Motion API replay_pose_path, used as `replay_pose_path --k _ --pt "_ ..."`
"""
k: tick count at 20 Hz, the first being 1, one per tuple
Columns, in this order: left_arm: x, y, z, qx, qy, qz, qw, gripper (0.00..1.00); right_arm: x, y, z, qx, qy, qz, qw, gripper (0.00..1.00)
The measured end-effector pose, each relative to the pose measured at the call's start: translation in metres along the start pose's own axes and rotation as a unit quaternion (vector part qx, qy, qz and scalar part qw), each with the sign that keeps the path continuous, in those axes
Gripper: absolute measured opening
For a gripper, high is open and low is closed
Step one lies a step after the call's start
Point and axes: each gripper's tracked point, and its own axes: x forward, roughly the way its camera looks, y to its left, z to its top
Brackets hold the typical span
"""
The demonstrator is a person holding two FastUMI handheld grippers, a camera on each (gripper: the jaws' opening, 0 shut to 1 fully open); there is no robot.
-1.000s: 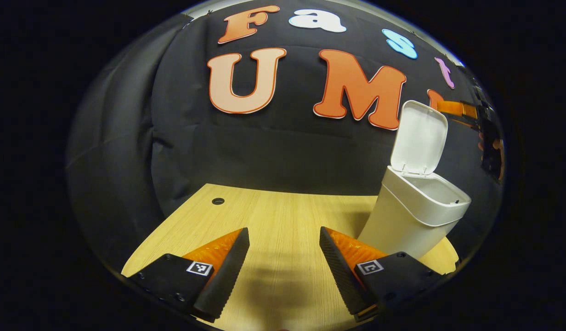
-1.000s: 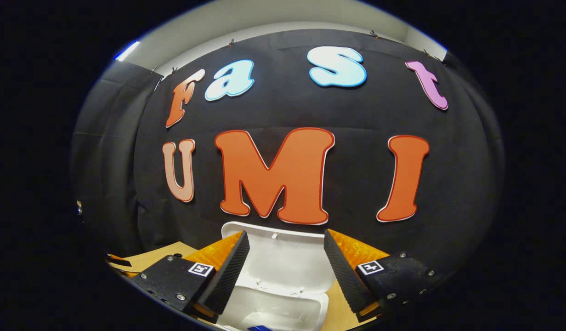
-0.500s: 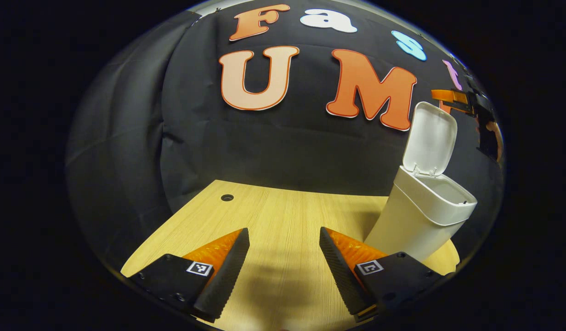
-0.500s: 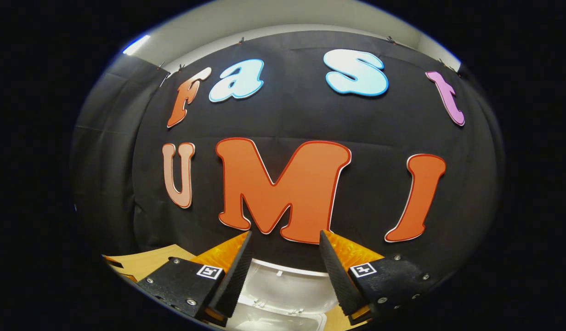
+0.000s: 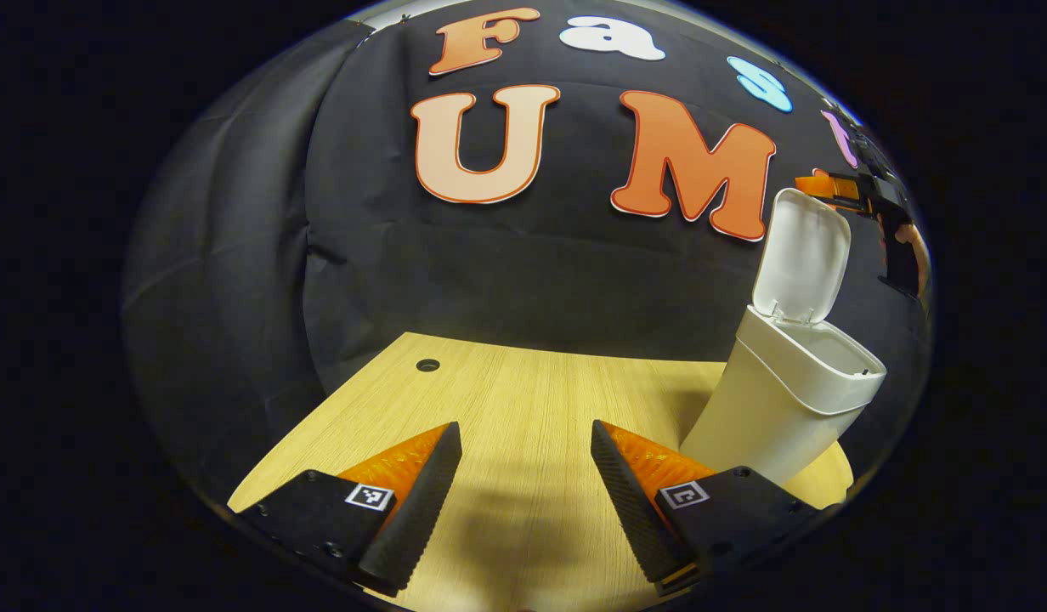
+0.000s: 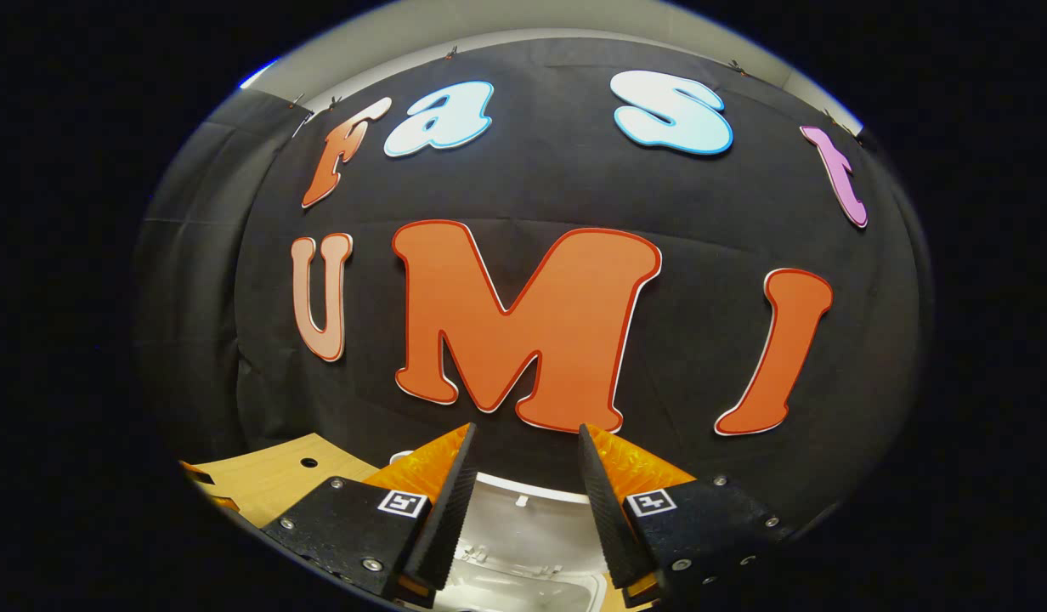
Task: Press the lid of the desktop garbage bin to open it, pick up the crumpled paper on the desktop and throw it into the bin, then pick up the pop can on the desktop and drop it into the bin, and finally close the garbage bin lid.
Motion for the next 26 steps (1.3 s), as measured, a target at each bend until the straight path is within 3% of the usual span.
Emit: replay_pose_path --k 7,15,23,26 --pt "-0.006 0.006 -0.003 0.0 0.005 -0.001 1.0 0.98 -0.027 0.007 -0.011 0.056 0.017 0.018 0.998 0.69" --pt "-0.001 -0.008 0.0 0.021 0.007 -0.017 1.0 0.98 -0.065 0.018 -0.028 0.066 0.027 0.024 0.997 0.7" --pt "-0.004 -0.019 0.001 0.037 0.006 -0.035 0.999 0.98 -0.1 0.035 -0.089 0.08 0.101 0.036 0.991 0.7" --pt "-0.006 -0.021 -0.002 0.033 0.011 -0.036 0.999 0.98 -0.106 0.04 -0.113 0.086 0.125 0.034 0.988 0.82"
